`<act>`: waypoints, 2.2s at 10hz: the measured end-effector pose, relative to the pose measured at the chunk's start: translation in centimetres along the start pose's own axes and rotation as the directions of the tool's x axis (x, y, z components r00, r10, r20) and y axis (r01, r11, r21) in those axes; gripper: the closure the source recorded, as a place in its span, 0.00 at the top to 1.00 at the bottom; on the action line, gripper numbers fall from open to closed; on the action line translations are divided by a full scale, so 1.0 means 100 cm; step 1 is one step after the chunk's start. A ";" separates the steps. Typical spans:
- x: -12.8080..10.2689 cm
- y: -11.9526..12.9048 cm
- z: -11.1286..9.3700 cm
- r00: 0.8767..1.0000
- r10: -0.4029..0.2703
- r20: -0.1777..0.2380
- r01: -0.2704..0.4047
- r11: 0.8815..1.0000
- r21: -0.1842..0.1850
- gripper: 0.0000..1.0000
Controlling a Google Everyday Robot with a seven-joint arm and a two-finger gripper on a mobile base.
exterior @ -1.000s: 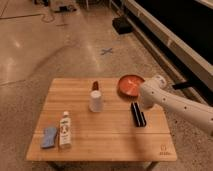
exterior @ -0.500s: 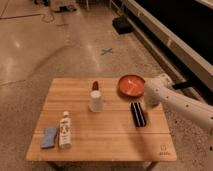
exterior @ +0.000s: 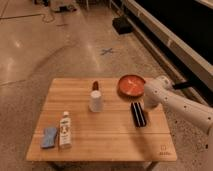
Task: Push the eraser across the table
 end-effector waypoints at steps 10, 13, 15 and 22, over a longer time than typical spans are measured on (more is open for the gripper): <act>-0.018 -0.007 0.015 1.000 -0.031 0.001 0.031 0.998 0.063 0.00; -0.019 -0.007 0.014 1.000 -0.031 0.002 0.030 0.997 0.065 0.00; -0.022 -0.008 0.014 0.999 -0.038 0.001 0.038 0.997 0.073 0.00; -0.050 -0.011 0.013 0.997 -0.077 -0.004 0.077 0.987 0.141 0.00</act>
